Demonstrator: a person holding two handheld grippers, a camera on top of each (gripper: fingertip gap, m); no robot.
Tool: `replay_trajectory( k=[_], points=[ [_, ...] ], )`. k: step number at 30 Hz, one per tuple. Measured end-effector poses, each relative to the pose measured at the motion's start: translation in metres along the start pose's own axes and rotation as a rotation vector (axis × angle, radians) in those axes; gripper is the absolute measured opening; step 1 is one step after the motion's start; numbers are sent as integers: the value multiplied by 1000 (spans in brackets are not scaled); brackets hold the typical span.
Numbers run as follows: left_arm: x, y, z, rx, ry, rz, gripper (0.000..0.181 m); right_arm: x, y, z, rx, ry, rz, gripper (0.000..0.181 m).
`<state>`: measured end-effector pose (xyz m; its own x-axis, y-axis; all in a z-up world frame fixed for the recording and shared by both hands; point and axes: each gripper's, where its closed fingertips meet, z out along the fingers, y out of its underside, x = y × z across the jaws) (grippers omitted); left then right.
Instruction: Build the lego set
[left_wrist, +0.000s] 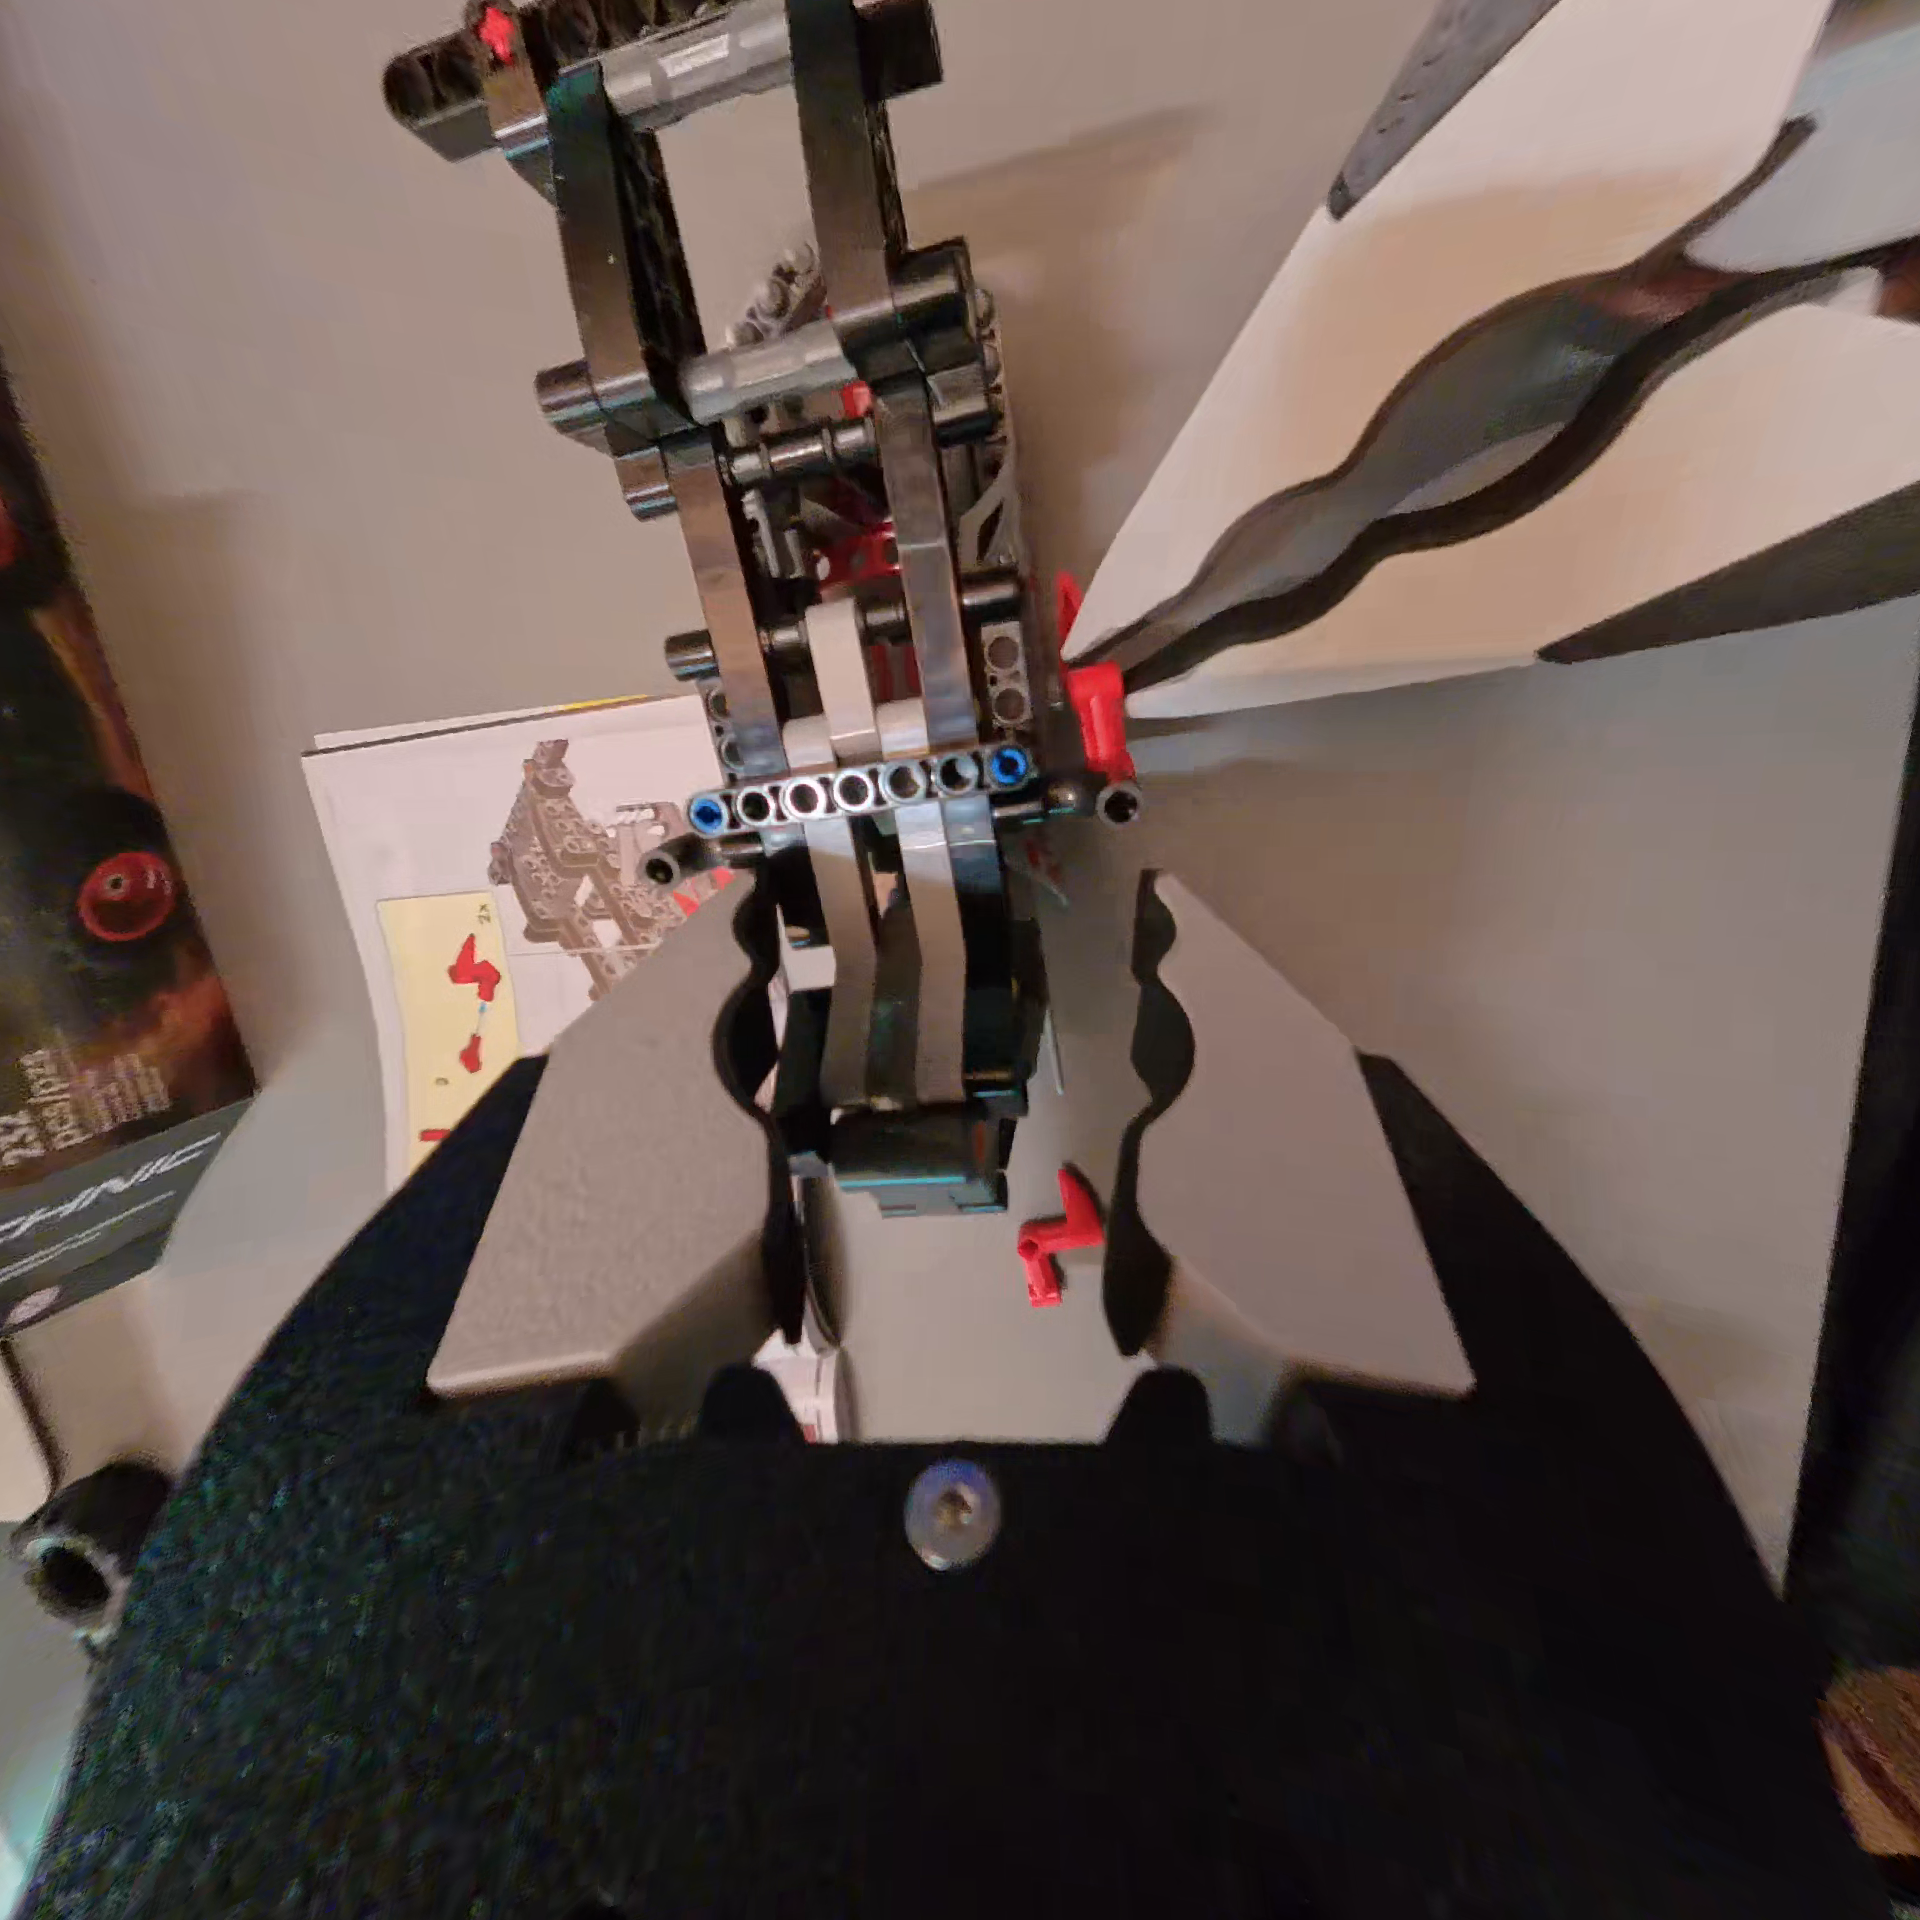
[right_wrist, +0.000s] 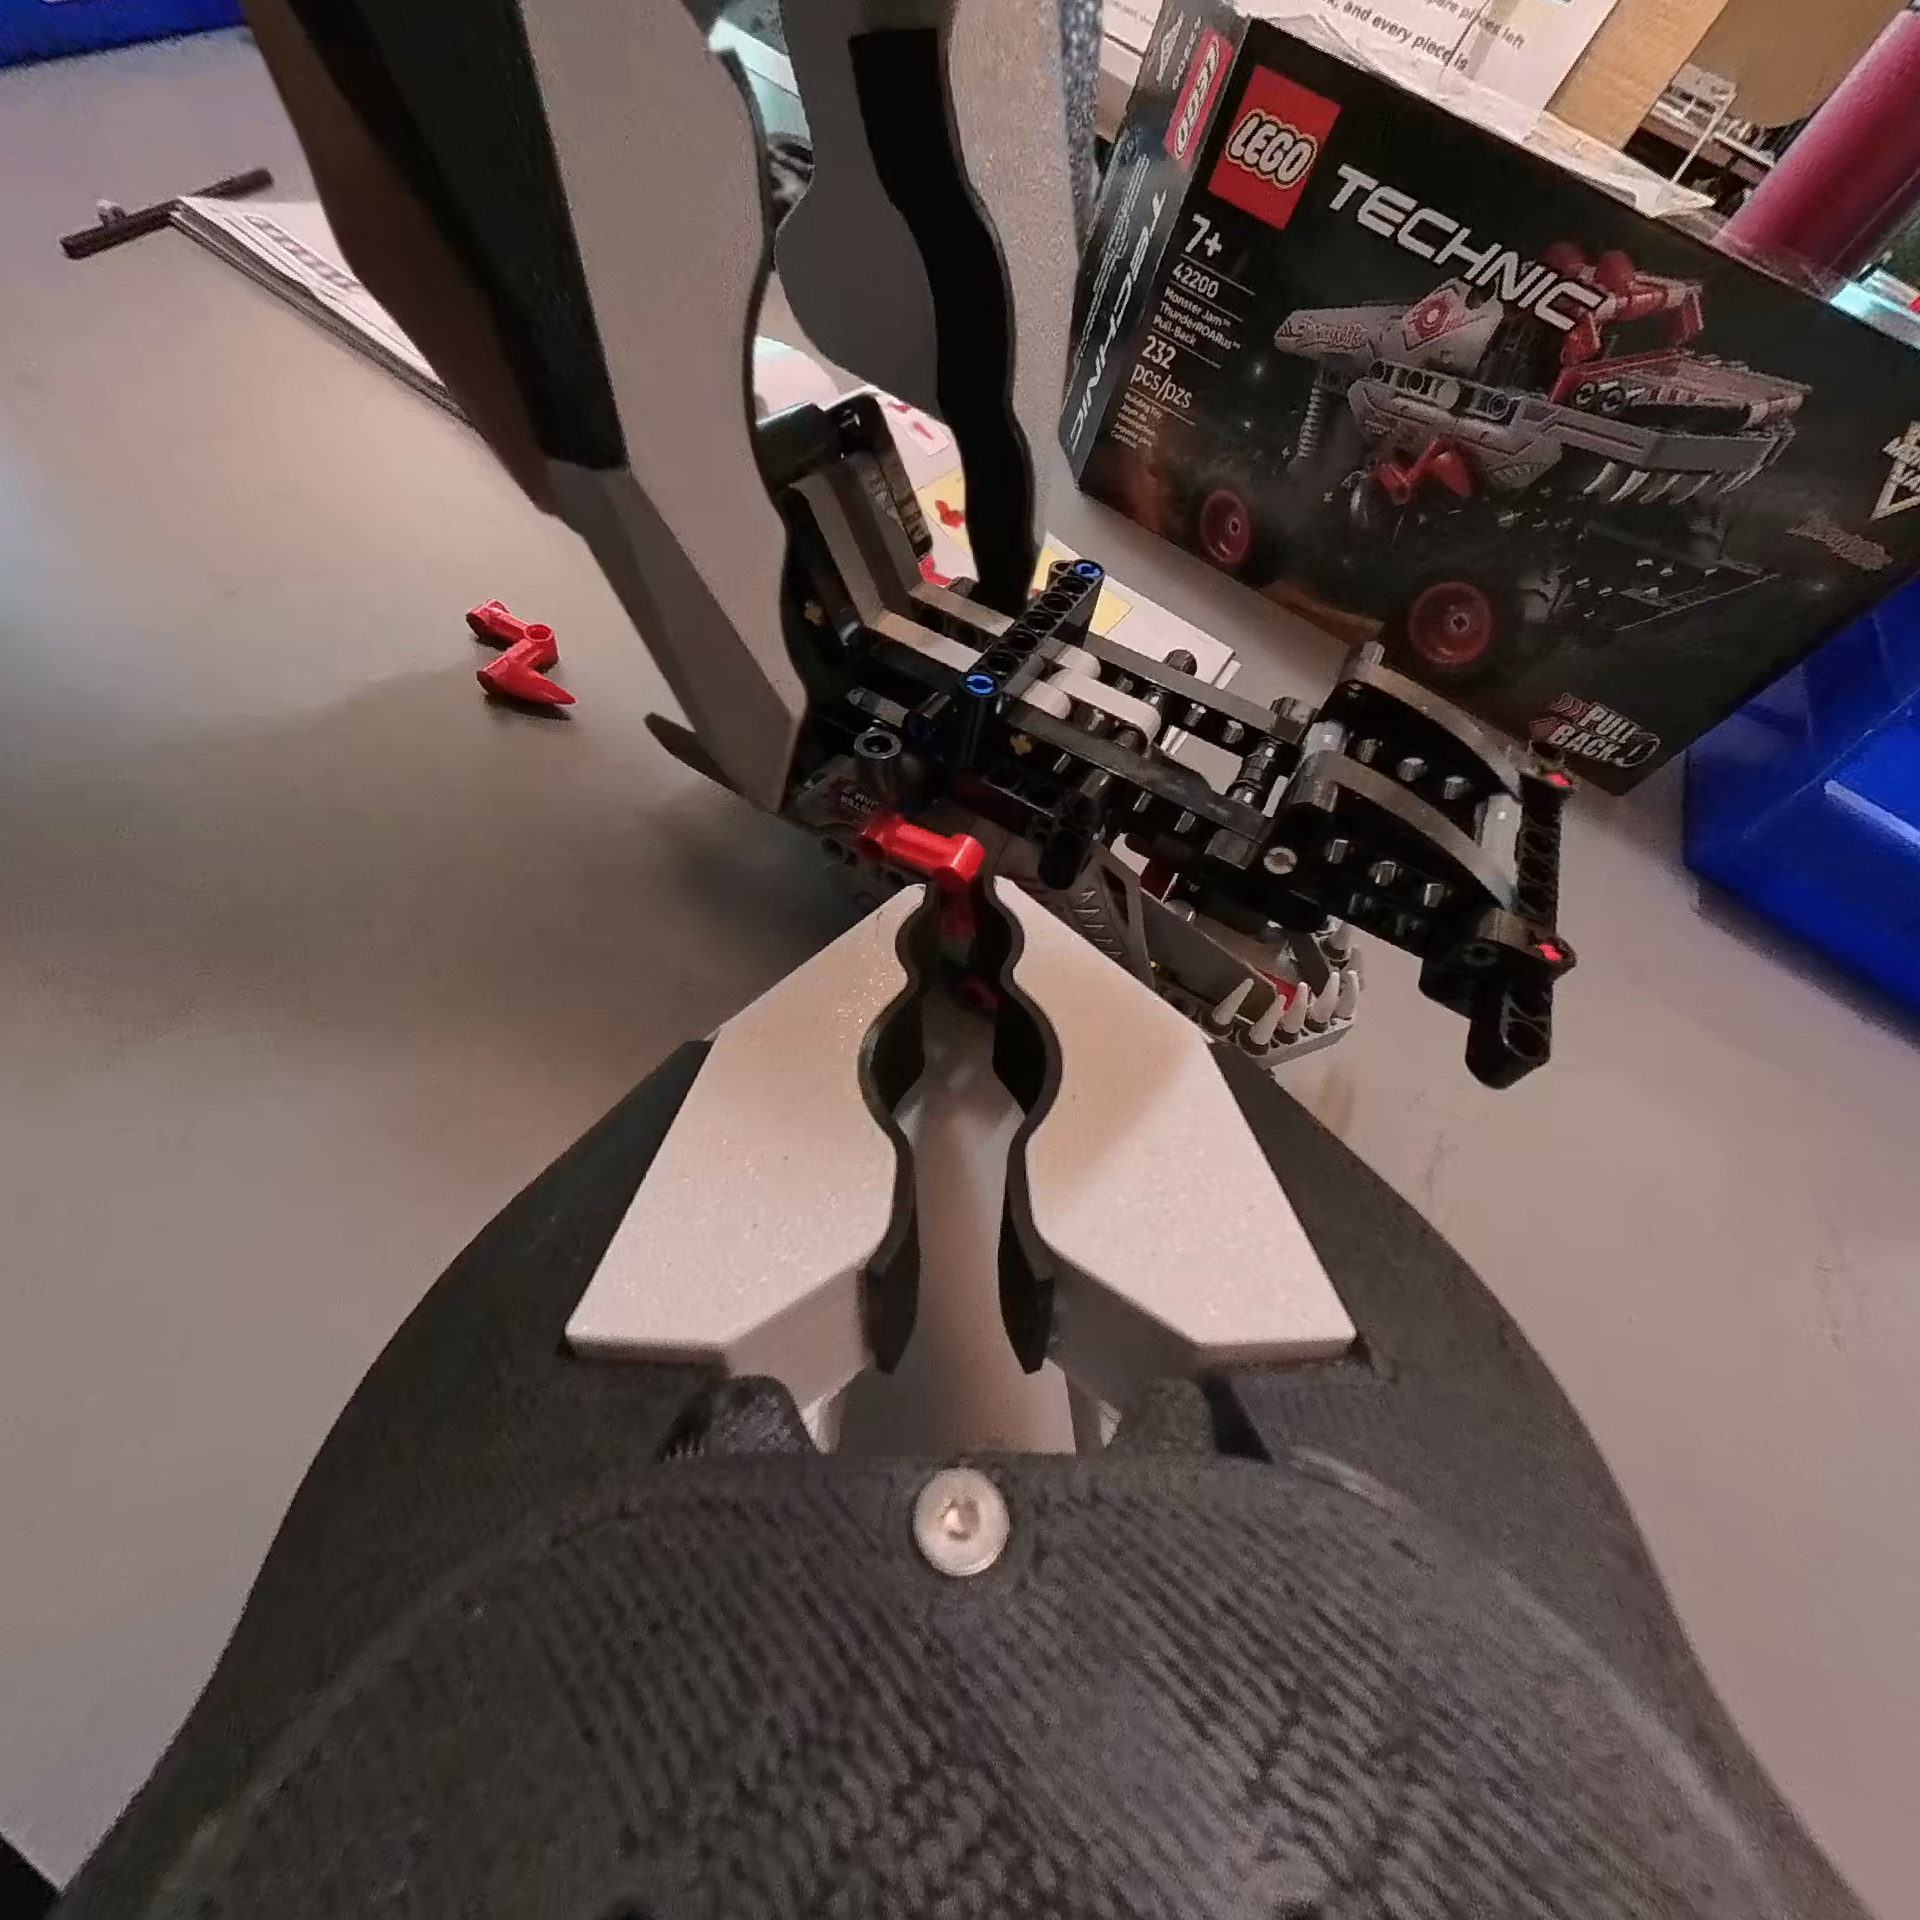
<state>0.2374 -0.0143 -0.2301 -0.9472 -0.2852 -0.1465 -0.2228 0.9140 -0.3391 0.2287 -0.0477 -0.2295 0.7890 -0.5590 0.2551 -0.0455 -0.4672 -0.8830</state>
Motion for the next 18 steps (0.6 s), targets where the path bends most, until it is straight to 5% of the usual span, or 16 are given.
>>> replay_trajectory(
  k=[18],
  points=[
    [17,-14,-17,47,59,-67,47,1,-2,-1,13,10,16,5]
  ],
)
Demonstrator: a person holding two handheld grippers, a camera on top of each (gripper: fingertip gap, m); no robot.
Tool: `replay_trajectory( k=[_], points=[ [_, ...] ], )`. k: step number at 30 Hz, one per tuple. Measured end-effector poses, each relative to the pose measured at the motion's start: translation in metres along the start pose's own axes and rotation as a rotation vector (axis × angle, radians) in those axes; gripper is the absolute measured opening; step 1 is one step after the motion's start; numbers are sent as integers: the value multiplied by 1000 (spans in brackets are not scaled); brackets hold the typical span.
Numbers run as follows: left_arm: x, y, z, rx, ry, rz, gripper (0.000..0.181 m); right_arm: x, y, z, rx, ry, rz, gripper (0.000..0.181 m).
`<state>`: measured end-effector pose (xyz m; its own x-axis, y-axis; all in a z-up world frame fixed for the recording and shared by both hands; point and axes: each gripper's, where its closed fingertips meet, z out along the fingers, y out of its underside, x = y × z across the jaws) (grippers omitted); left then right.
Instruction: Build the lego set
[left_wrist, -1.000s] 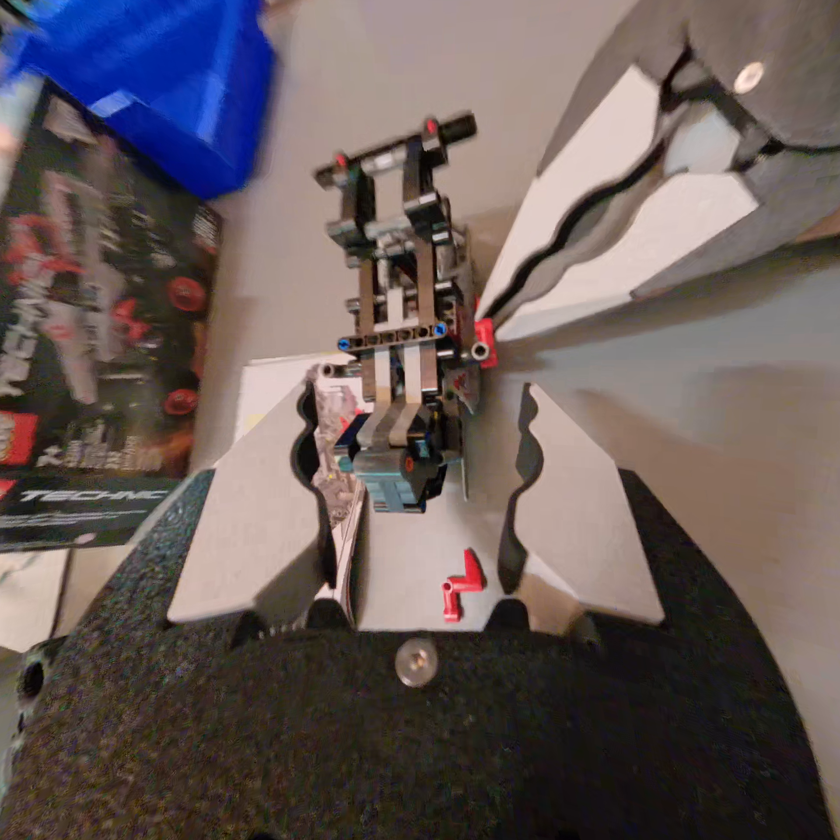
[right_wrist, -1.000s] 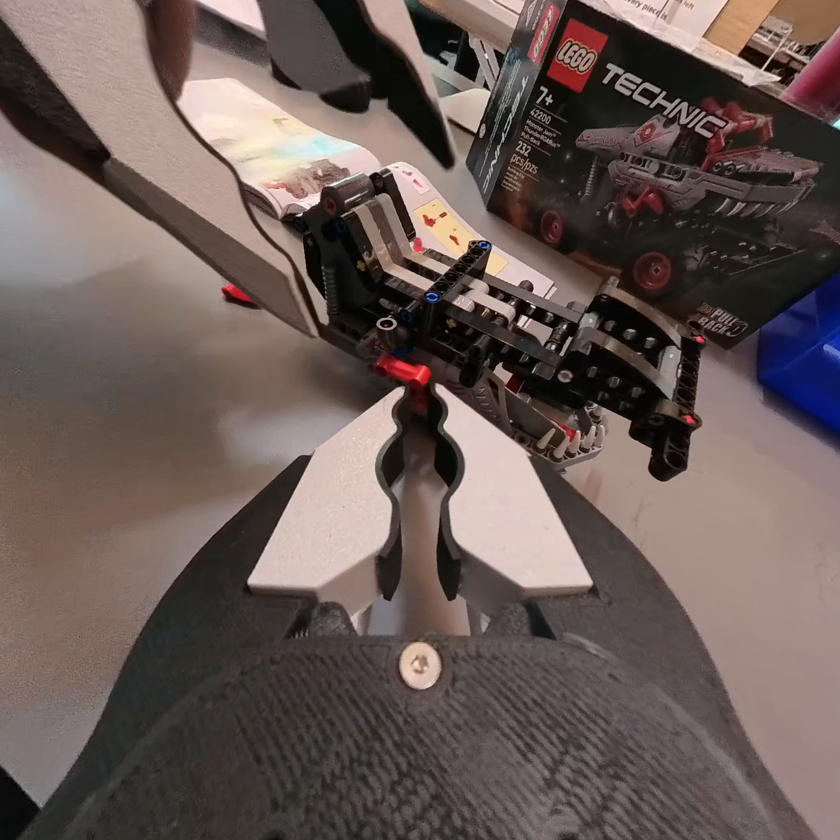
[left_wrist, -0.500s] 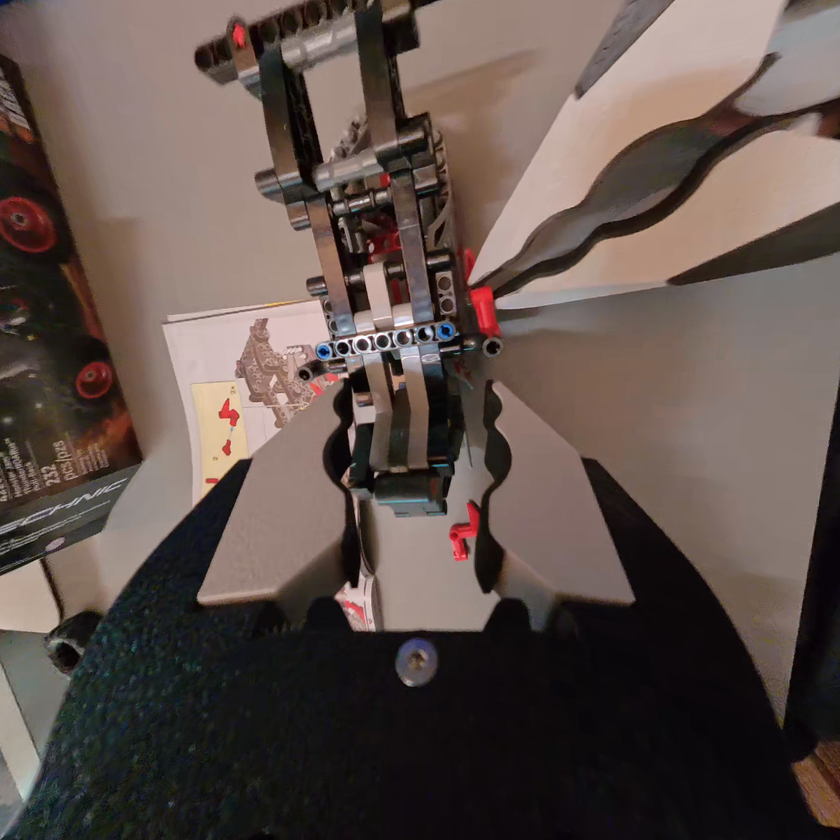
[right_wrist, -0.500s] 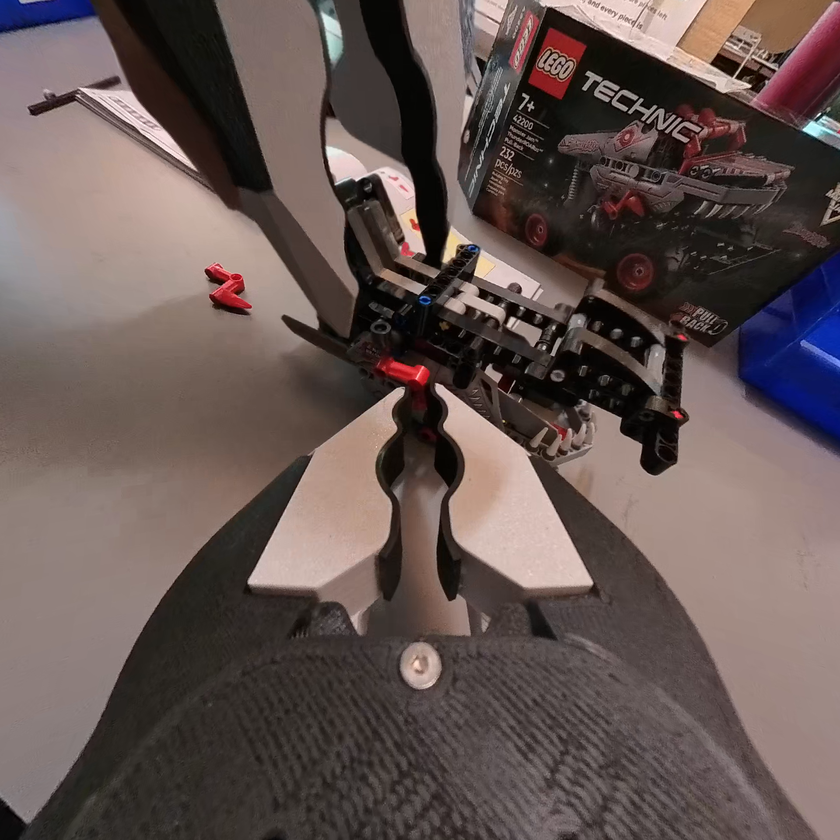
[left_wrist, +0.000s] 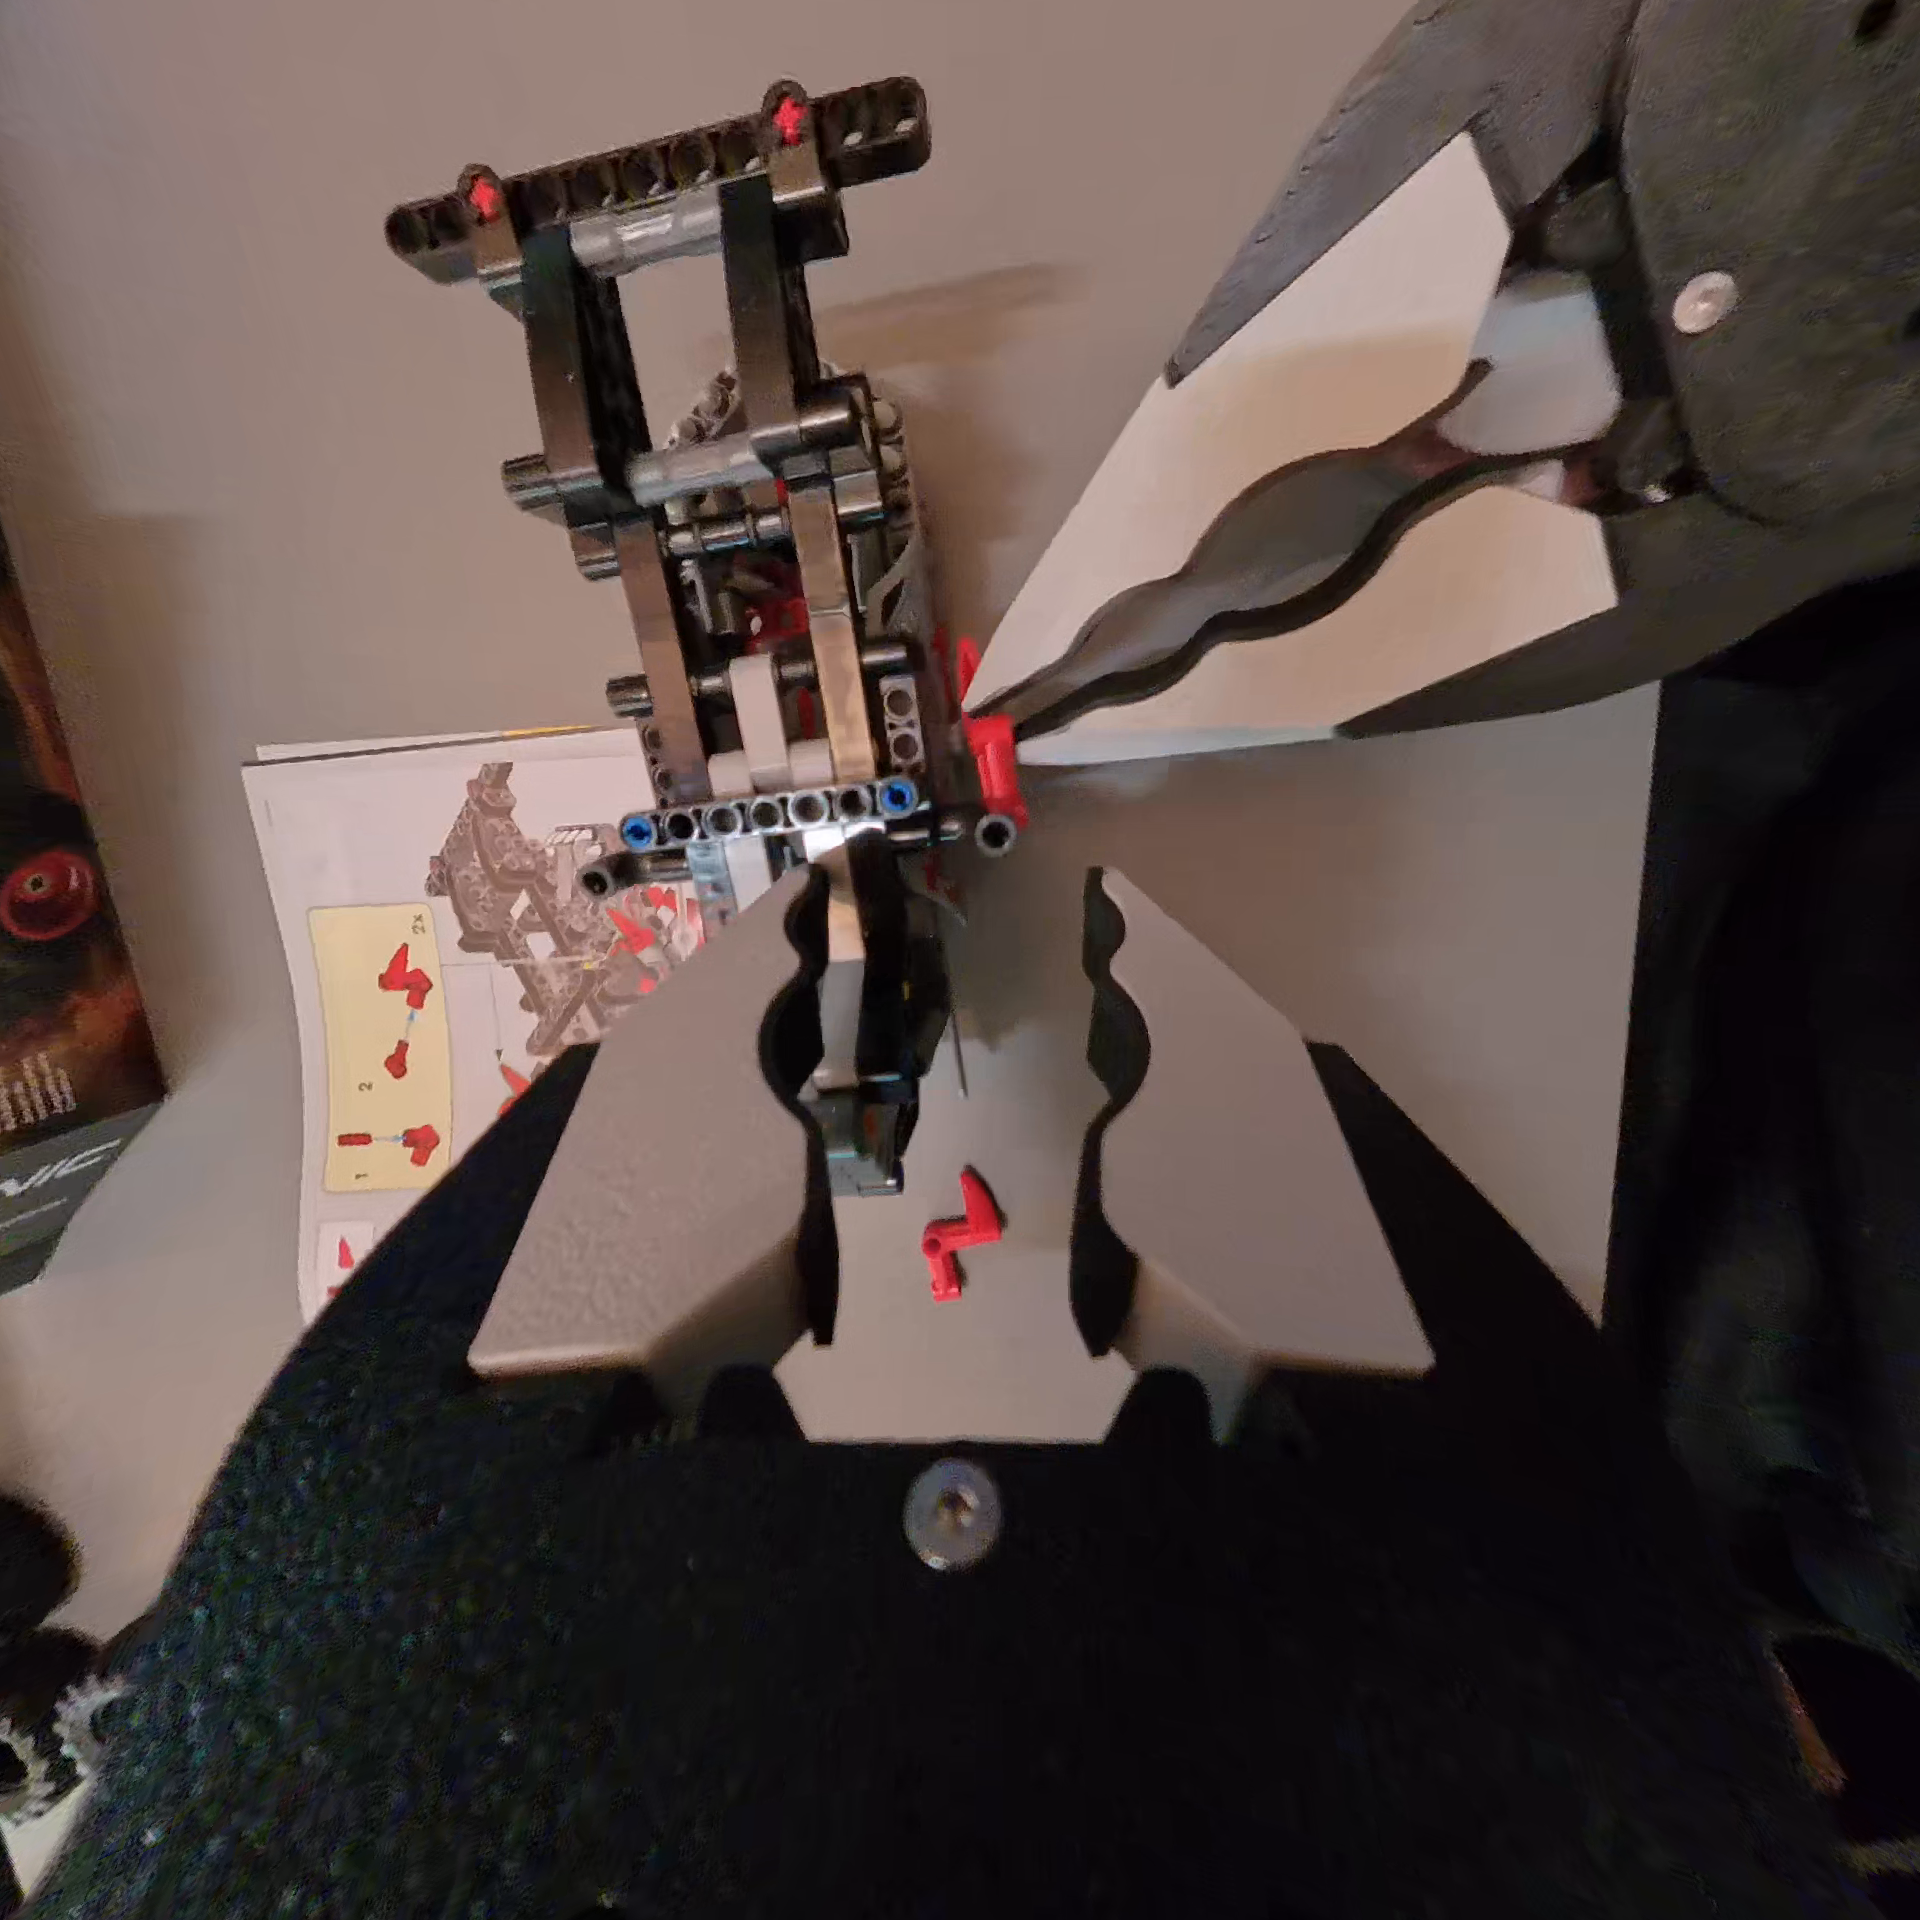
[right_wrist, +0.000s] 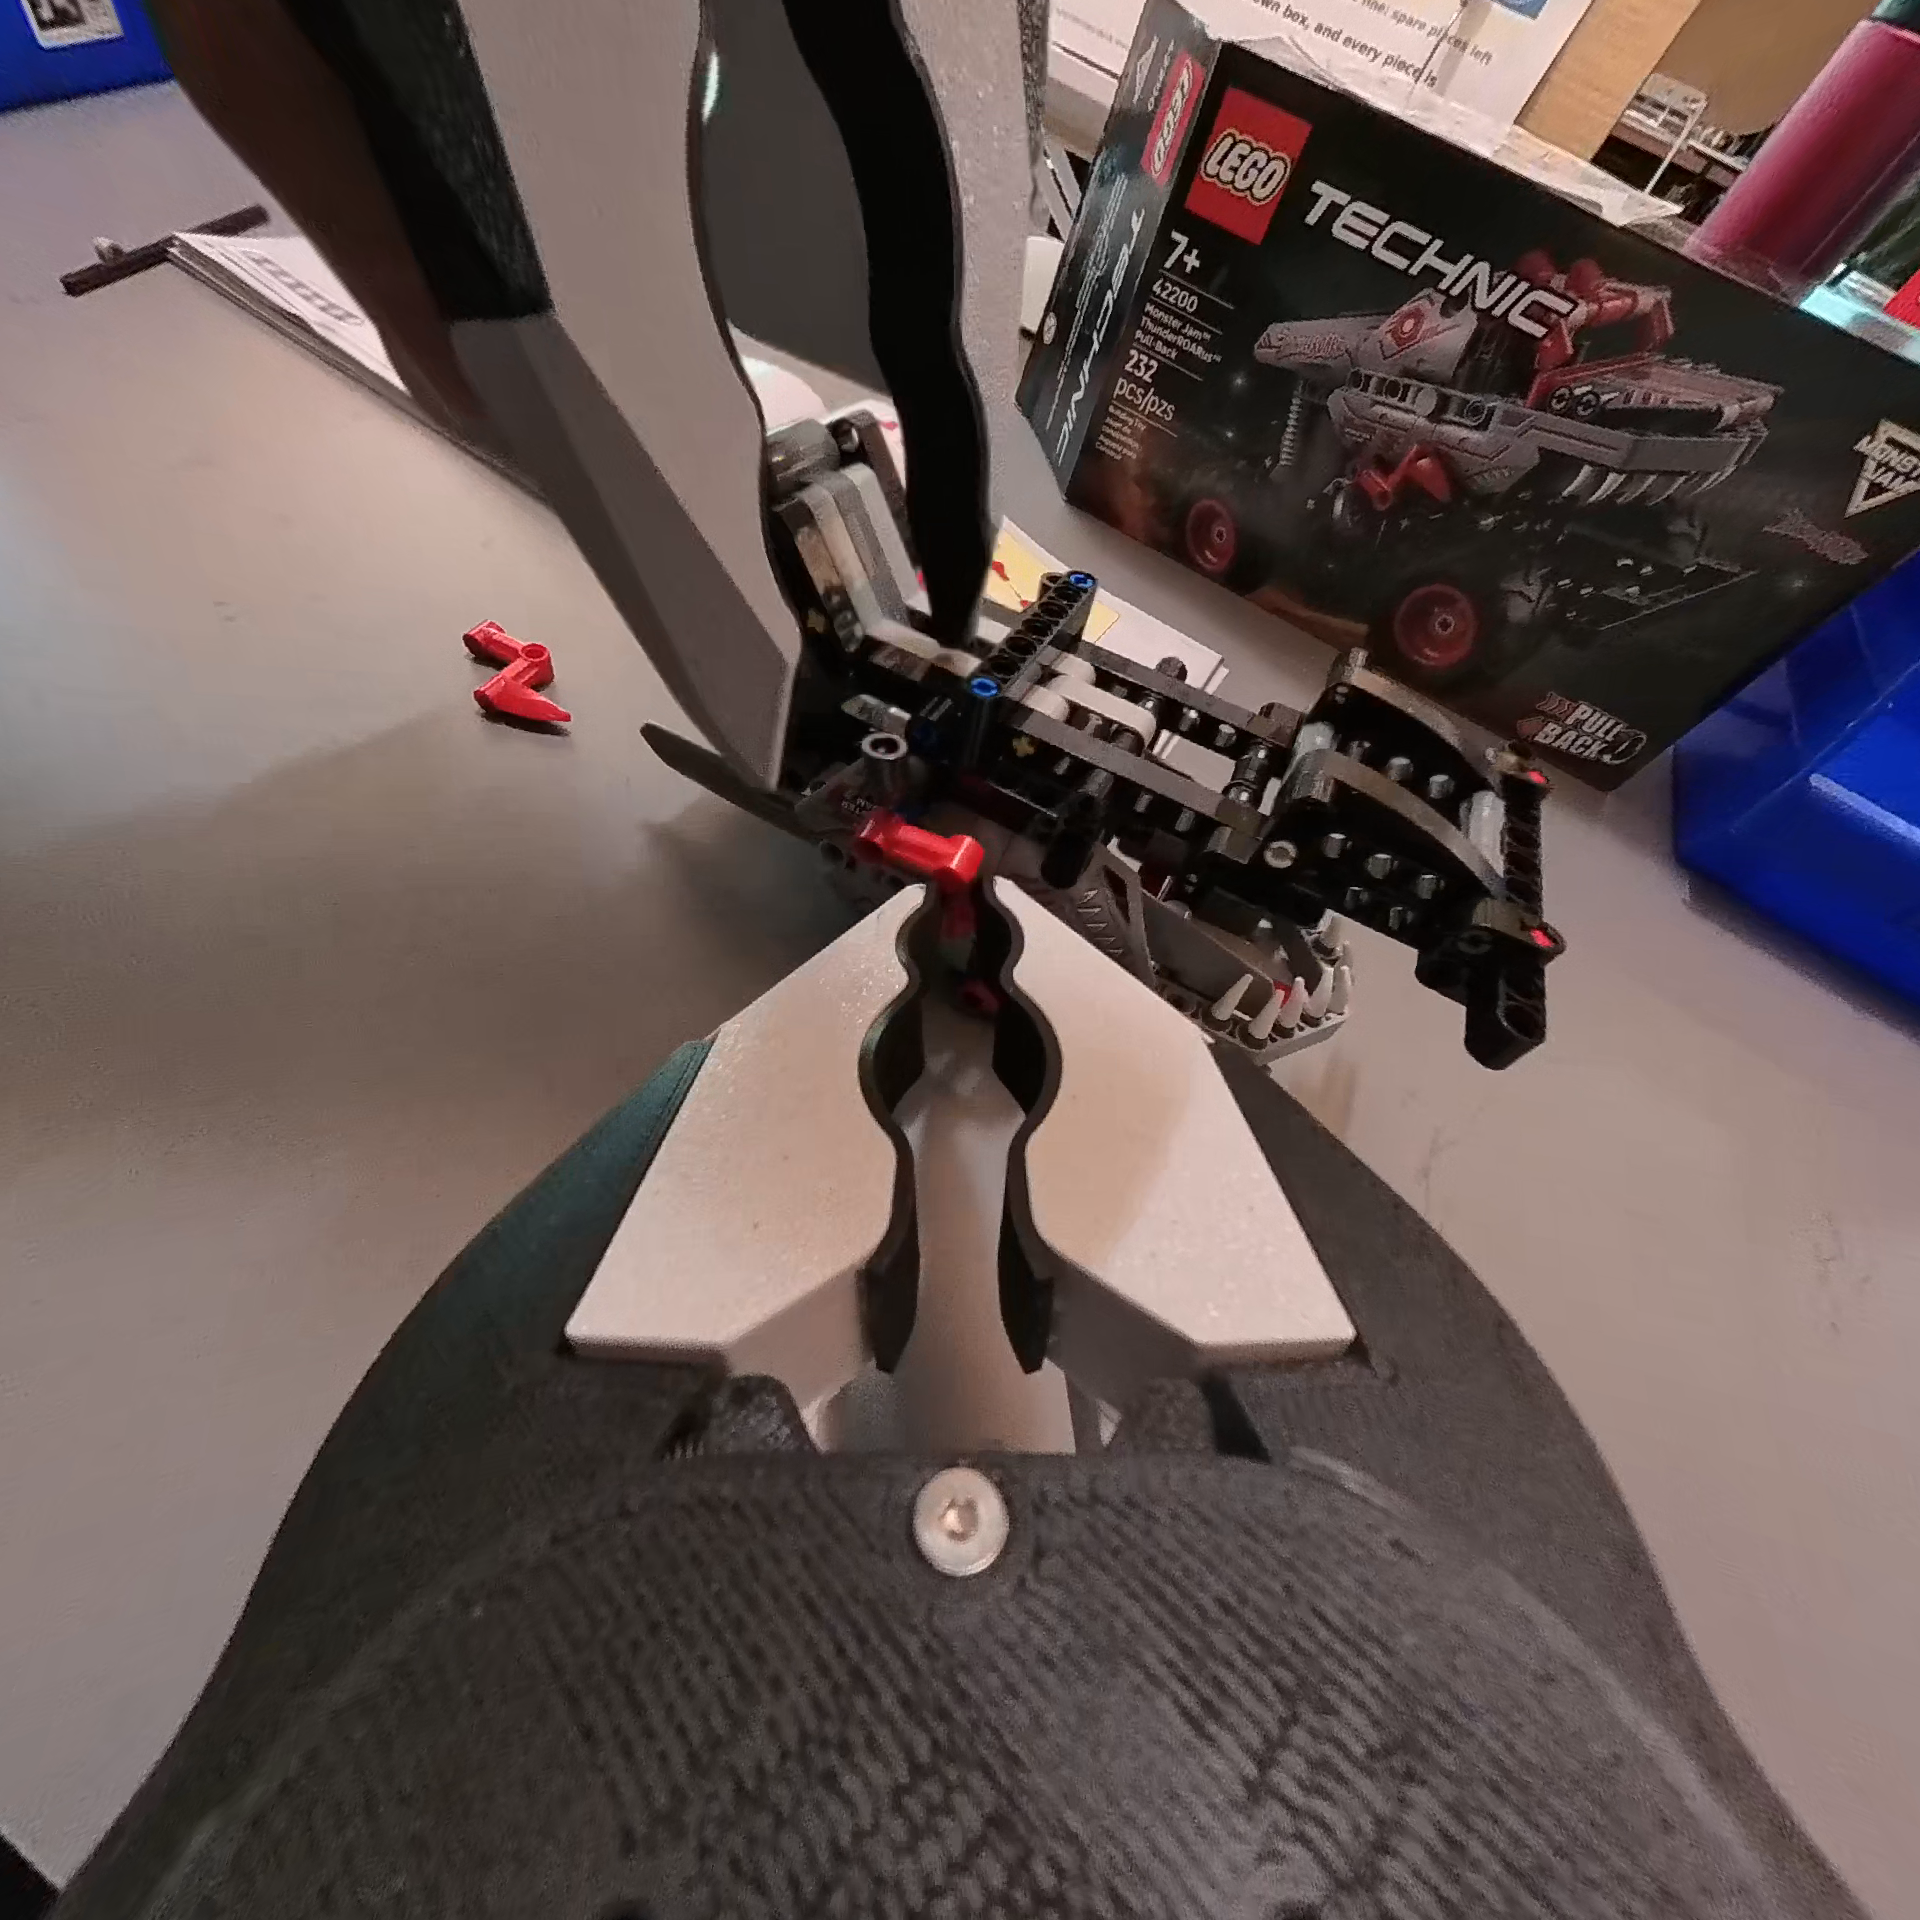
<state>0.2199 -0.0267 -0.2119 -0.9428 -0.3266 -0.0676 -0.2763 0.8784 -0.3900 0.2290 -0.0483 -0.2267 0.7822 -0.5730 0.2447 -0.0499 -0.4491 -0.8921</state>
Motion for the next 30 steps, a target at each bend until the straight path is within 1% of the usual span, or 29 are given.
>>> replay_trajectory(
  k=[1,8,13,16,20,22,24,26,28,30],
  points=[
    [-2,0,2,-3,-11,-11,49,0,0,0,-2,1,0,5],
    [-6,1,4,6,-27,-66,52,0,2,2,-15,0,0,5],
    [-5,4,4,6,-83,-48,54,-2,2,2,-19,-2,-11,5],
    [-7,3,3,31,-90,-55,51,-2,3,3,-23,-2,-12,5],
    [-14,3,3,36,-122,-51,54,-3,4,3,-28,-3,-19,5],
    [-11,4,5,32,-101,-52,56,-2,3,3,-28,1,-17,5],
    [-10,4,3,28,-110,-32,51,-1,4,4,-32,-1,-12,5],
    [-7,3,2,33,-102,-22,50,-1,4,4,-31,0,-12,5],
    [-4,7,8,4,-82,-23,51,-1,4,4,-33,0,-13,5],
    [-5,8,11,-1,-90,-22,52,-2,4,4,-34,-2,-13,5]
  ],
)
